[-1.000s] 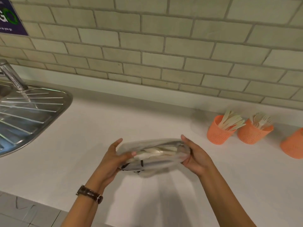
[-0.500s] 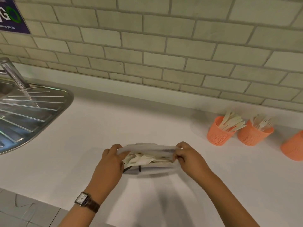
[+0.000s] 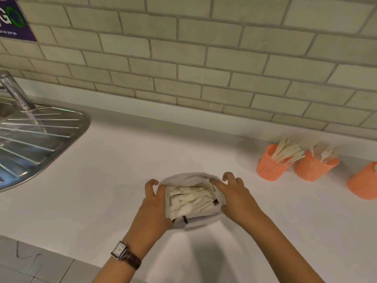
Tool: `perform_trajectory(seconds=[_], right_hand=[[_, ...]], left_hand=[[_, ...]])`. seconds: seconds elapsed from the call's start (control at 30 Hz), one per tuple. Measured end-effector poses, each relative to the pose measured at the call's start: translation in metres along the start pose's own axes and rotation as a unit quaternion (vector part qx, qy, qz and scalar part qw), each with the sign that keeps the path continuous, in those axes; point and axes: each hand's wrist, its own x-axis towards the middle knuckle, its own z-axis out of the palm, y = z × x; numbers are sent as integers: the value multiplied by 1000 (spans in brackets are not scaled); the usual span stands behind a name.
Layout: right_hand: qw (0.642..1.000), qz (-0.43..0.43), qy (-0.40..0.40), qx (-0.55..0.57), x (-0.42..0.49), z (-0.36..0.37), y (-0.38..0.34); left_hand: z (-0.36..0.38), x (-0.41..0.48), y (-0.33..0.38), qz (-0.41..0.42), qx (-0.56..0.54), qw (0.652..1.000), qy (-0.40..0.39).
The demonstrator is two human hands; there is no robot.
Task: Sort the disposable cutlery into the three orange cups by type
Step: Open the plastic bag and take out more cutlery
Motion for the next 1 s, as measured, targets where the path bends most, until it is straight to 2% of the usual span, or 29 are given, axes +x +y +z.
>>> perform_trajectory(seconds=[0.03, 0.1, 0.17, 0.2, 0.27, 0.4, 0.47, 0.6, 0.7, 0.83, 1.0], right_hand=[[999, -6, 41, -7, -4, 2, -3], [992, -47, 106, 49, -11, 6, -16], [991, -83, 59, 86, -11, 14, -30], [993, -80, 7, 92, -8, 23, -33], [994, -63, -43, 84, 6, 37, -30], [996, -27, -74, 45, 44, 53, -19], [993, -53, -108, 22, 55, 55, -16], [988, -112, -101, 10, 70, 57, -13], [983, -147, -97, 58, 71, 50, -7], [974, -158, -106, 123, 66, 49, 0], [979, -159, -96, 90, 66, 55, -1]], left_hand=[[3, 0, -1, -1, -14, 1000, 2], [6, 1, -2, 3, -37, 999, 15], [7, 4, -2, 7, -47, 998, 30], [8, 5, -2, 10, -46, 998, 37], [10, 8, -2, 14, -38, 998, 44], [14, 11, -1, 32, -32, 998, 50], [16, 12, -1, 32, -30, 998, 52], [15, 13, -3, 30, -37, 998, 46], [14, 13, -6, 32, -49, 997, 43], [11, 14, -11, 30, -77, 996, 38], [13, 15, -13, 22, -76, 996, 29]])
